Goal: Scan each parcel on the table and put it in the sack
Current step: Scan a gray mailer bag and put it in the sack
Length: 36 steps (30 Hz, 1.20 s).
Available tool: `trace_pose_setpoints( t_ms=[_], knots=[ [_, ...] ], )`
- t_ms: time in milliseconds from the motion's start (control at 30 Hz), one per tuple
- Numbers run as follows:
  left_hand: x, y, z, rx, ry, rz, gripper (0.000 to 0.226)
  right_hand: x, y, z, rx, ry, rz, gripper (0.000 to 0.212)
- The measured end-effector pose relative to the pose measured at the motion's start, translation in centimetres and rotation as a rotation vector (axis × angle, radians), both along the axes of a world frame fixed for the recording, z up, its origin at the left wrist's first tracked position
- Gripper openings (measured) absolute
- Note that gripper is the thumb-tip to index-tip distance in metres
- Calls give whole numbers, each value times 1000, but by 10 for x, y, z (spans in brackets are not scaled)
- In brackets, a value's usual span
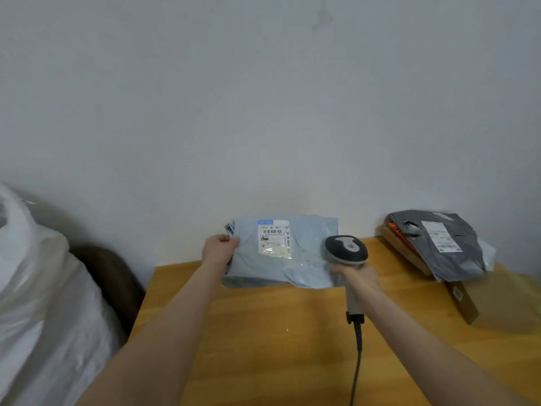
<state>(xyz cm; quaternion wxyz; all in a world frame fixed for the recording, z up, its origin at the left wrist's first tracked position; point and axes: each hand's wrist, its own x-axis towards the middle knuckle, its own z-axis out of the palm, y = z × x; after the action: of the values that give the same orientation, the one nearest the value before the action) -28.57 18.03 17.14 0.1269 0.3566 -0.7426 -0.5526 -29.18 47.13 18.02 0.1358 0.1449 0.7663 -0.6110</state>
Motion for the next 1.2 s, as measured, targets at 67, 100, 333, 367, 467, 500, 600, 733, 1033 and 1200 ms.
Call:
trace_pose_setpoints(
  t_ms=[67, 100, 333, 367, 467, 500, 600, 733, 1033, 1200],
  knots=[
    [15, -9, 19, -15, 43, 6, 12, 15, -8, 4, -76, 3, 2, 45],
    [24, -13, 30, -22, 65, 13, 14, 24, -13, 8, -122, 10, 4, 46],
    [119, -45, 120, -32, 210, -74, 42, 97, -60, 49, -301, 145, -4, 23],
    [135, -49, 135, -34, 231, -92, 43, 107, -69, 59, -326, 157, -7, 23],
    [185, -71, 179, -89, 275, -87, 44, 131, -106, 94, -378, 202, 15, 23],
    [202, -82, 191, -117, 288, -77, 45, 139, -121, 107, -393, 224, 41, 23],
    [249, -122, 215, -163, 342, 4, 50, 165, -173, 144, -423, 279, 133, 22],
    [309, -184, 229, -247, 380, 206, 58, 202, -248, 179, -459, 325, 282, 19],
    [412, -371, 234, -398, 304, 654, 48, 249, -430, 205, -530, 278, 489, 26],
    [414, -466, 211, -309, 94, 692, 65, 247, -497, 183, -414, 197, 408, 21]
  ],
)
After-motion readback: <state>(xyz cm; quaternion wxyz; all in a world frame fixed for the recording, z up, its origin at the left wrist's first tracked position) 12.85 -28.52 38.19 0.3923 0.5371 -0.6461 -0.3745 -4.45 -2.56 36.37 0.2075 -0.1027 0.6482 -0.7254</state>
